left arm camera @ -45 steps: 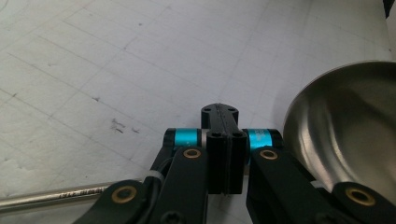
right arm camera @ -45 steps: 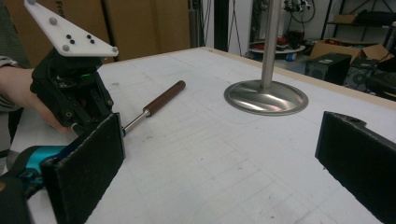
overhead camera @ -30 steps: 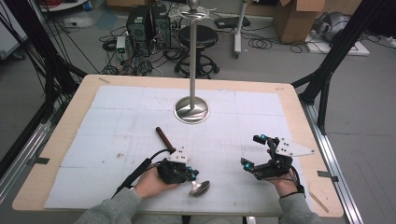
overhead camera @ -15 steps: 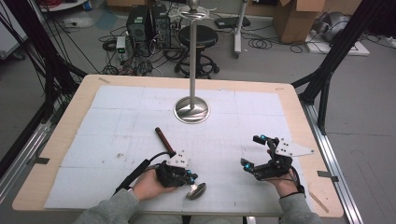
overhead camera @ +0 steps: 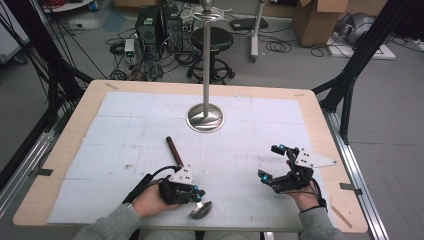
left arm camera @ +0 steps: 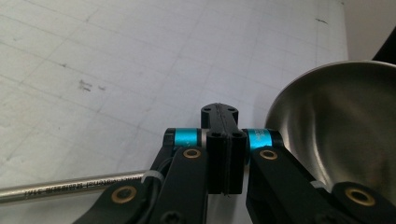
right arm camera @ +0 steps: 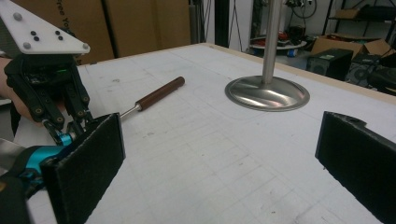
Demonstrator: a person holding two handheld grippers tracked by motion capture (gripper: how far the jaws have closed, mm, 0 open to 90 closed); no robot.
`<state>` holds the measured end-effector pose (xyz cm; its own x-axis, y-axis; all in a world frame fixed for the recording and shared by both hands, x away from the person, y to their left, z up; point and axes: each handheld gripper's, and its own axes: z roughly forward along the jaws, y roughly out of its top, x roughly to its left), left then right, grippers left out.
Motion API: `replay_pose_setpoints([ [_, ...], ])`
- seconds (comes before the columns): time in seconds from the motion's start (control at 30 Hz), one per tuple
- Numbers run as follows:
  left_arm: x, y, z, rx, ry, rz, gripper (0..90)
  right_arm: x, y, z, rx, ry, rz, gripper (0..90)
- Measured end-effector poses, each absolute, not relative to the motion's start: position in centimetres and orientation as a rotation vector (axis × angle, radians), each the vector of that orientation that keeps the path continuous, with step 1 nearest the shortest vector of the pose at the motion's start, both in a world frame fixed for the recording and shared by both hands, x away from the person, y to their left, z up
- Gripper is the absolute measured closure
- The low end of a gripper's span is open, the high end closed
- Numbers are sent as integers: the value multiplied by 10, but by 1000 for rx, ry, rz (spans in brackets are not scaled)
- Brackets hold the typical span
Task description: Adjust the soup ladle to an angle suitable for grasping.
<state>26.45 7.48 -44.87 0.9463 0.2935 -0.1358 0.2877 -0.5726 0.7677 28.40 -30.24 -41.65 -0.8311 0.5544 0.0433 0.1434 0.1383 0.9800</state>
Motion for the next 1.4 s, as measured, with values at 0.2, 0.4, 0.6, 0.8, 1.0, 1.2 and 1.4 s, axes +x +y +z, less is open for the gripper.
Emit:
replay_pose_setpoints([
  [0.2,261,86,-449,2209,401,-2,898,284,-302,-417,683,2100,1741,4],
  [0.4,258,95,-448,2216,395,-18,898,284,-302,-417,683,2098,1743,4],
  [0.6,255,105,-447,2231,409,-30,898,284,-302,-417,680,2101,1737,4],
  [0.8,253,118,-446,2239,409,-44,898,284,-302,-418,698,2114,1724,4],
  [1.0,252,131,-445,2255,397,-56,898,283,-302,-417,691,2110,1724,3],
  [1.2,252,151,-445,2254,409,-76,898,284,-302,-418,702,2119,1714,4],
  [1.4,250,166,-445,2249,418,-70,898,284,-301,-418,699,2124,1710,4],
])
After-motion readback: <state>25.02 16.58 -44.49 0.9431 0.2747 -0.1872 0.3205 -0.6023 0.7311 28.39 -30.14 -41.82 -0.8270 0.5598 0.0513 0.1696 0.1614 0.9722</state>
